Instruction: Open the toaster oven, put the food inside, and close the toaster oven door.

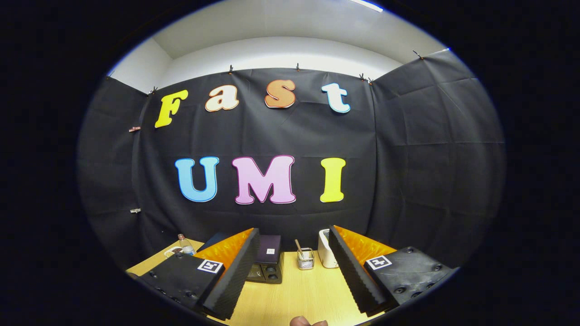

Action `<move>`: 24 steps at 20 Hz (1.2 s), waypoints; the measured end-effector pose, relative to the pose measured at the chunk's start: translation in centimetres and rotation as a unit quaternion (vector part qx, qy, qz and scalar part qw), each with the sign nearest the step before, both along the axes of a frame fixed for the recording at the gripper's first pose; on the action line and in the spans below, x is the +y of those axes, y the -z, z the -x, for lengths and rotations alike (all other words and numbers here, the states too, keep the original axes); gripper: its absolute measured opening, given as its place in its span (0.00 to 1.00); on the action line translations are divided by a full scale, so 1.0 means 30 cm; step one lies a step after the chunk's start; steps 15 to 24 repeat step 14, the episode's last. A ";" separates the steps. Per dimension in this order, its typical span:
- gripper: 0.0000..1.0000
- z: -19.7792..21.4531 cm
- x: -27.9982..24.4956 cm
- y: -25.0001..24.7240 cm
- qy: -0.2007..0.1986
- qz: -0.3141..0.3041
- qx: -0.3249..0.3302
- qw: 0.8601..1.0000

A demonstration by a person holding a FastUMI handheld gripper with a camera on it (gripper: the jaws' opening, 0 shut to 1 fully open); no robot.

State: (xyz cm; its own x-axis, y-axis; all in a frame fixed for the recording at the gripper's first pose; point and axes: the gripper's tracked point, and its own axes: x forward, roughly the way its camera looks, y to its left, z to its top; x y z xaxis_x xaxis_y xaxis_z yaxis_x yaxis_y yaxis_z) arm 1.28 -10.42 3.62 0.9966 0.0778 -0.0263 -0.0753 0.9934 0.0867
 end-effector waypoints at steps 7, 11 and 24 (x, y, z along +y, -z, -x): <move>0.99 -0.021 0.000 -0.007 -0.008 -0.001 -0.002 1.000; 0.98 -0.037 0.002 -0.007 -0.011 -0.006 -0.004 1.000; 0.98 -0.047 0.008 -0.002 -0.016 -0.013 -0.003 1.000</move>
